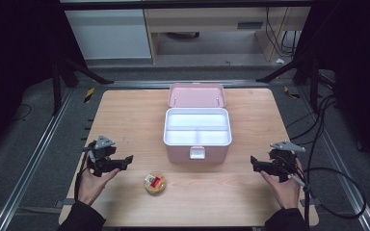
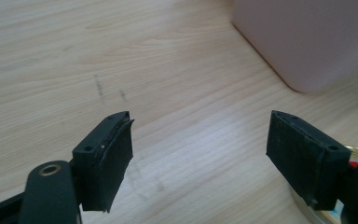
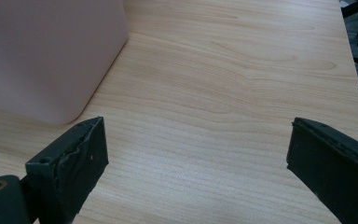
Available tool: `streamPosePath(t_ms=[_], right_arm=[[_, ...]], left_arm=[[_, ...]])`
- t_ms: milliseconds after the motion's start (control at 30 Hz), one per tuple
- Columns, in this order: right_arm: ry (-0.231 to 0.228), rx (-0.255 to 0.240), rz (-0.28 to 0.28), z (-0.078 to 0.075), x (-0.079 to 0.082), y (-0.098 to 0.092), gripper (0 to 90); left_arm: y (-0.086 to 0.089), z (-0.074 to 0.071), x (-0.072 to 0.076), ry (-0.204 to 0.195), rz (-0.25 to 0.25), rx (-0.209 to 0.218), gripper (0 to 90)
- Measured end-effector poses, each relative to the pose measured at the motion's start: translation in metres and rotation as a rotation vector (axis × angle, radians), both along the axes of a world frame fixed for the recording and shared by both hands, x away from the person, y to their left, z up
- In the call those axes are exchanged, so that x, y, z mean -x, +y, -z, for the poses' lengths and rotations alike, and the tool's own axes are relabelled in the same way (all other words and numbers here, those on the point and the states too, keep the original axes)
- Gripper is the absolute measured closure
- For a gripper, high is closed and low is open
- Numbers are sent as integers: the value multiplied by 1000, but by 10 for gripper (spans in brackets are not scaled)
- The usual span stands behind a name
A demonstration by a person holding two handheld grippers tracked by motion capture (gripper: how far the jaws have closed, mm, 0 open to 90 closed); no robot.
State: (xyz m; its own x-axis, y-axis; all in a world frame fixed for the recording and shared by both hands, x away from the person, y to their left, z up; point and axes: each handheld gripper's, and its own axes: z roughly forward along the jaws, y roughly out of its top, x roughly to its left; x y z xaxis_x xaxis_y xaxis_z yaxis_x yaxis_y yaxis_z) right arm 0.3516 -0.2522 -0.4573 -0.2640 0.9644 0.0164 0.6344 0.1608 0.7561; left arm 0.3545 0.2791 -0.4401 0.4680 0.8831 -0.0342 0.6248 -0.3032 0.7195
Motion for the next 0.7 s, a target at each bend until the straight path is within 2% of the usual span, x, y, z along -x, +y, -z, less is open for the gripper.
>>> streamPosePath(t_ms=[233, 267, 300, 500, 700], right_arm=[[10, 37, -2, 0, 0, 4, 59], [15, 51, -3, 0, 0, 6, 58], [15, 51, -3, 0, 0, 6, 58], [35, 66, -22, 2, 0, 15, 61], [63, 115, -51, 5, -1, 22, 53]], left_arm=[[-19, -8, 7, 30, 70, -2, 216], [-26, -8, 9, 51, 95, -5, 209], [-26, -8, 9, 51, 95, -5, 206], [-45, -5, 13, 96, 167, -49, 196], [-61, -1, 16, 132, 224, -89, 174]])
